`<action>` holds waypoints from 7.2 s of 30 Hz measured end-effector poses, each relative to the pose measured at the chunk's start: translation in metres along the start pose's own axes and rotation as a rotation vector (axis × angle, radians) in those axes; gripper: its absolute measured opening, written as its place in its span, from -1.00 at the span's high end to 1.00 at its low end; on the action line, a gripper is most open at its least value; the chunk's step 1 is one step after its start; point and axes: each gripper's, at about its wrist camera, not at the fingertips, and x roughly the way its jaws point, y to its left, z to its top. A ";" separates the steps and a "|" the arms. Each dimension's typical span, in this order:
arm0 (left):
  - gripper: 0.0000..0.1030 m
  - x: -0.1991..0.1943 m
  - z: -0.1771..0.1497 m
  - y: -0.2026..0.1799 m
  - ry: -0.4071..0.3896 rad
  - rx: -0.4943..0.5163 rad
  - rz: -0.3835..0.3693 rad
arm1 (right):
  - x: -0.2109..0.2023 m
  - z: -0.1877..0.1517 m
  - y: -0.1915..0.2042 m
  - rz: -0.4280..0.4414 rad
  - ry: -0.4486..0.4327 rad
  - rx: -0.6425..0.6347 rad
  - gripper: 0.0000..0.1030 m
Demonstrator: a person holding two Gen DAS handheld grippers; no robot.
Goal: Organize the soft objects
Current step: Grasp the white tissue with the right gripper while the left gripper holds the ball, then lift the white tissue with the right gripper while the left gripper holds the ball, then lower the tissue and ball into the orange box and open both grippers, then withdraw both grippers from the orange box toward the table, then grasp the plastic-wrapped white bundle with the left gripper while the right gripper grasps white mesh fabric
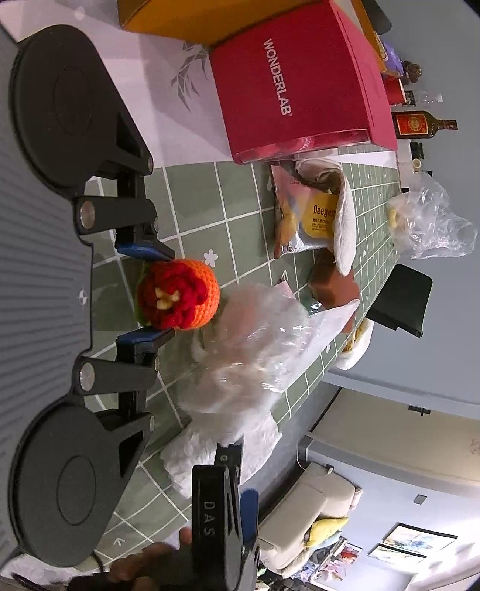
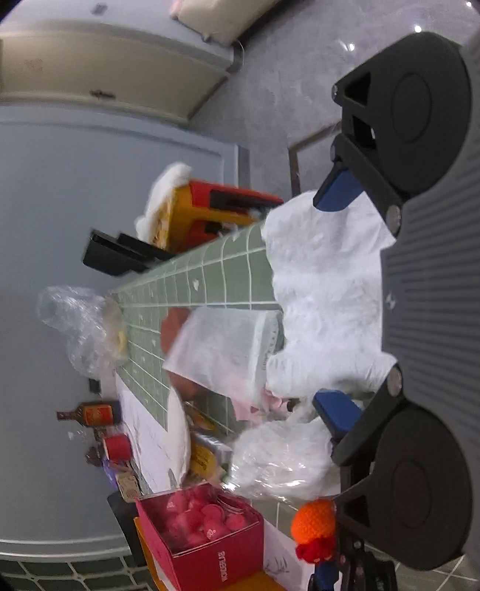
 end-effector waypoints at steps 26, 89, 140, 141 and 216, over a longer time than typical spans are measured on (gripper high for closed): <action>0.18 -0.019 -0.004 0.014 -0.030 -0.013 -0.015 | -0.057 -0.015 0.025 0.182 -0.122 -0.004 0.70; 0.19 -0.098 0.005 0.065 -0.189 -0.098 0.044 | -0.072 0.004 0.064 0.126 -0.065 -0.186 0.58; 0.19 -0.137 0.069 0.265 -0.172 -0.102 0.426 | 0.065 0.160 0.368 0.469 -0.081 -0.214 -0.42; 0.19 -0.135 0.069 0.266 -0.168 -0.102 0.424 | 0.061 0.160 0.366 0.451 -0.094 -0.234 -0.42; -0.75 -0.005 0.032 0.033 0.052 -0.231 0.024 | -0.034 0.019 0.006 -0.083 -0.228 0.288 -0.95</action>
